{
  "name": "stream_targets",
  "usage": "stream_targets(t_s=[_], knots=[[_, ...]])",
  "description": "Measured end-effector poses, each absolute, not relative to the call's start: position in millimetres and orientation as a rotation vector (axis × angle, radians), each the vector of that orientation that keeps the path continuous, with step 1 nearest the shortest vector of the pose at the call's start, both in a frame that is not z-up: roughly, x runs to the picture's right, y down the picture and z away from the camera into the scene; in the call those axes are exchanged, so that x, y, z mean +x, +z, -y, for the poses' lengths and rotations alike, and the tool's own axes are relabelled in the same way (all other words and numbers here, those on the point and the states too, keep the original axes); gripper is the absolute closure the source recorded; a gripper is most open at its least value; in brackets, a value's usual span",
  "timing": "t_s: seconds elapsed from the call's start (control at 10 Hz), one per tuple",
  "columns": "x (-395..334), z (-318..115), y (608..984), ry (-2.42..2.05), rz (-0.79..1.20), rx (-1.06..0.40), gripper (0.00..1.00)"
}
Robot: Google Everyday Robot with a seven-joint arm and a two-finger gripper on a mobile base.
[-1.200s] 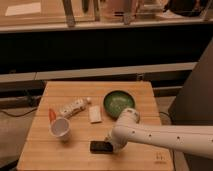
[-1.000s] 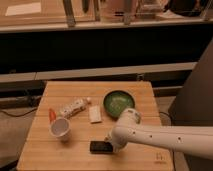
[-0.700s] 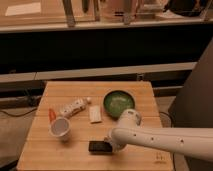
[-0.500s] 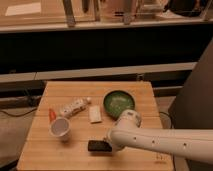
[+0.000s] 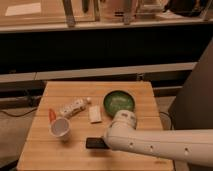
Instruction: Place the eraser in the ceramic cup
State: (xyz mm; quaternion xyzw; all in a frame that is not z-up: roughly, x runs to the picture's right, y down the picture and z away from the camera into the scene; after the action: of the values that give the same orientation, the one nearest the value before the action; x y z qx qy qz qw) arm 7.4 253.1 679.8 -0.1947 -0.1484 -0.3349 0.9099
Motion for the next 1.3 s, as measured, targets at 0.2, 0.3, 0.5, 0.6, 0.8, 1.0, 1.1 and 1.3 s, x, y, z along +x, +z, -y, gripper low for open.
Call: stream_targets(t_s=[0.2,0.3,0.5,0.6,0.8,1.0,1.1,1.3], knots=[[1.6,-243.3,670.8,-0.711,0.260,-0.389,0.96],[0.0,-239.8,667.6,-0.720,0.237,-0.386,0.96],[-4.8,-234.3,663.0,-0.732,0.207,-0.378,0.96],[-10.2,-229.6,658.4,-0.742,0.193,-0.370,0.96],[-18.0,-221.0,648.2,-0.758,0.174,-0.353,0.96],[-24.6,-209.3,633.5,-0.766,0.163,-0.322,0.96],[-26.9,-204.8,628.3,-0.768,0.162,-0.309,0.96],[-30.0,-193.0,617.8,-0.775,0.163,-0.284,0.96]])
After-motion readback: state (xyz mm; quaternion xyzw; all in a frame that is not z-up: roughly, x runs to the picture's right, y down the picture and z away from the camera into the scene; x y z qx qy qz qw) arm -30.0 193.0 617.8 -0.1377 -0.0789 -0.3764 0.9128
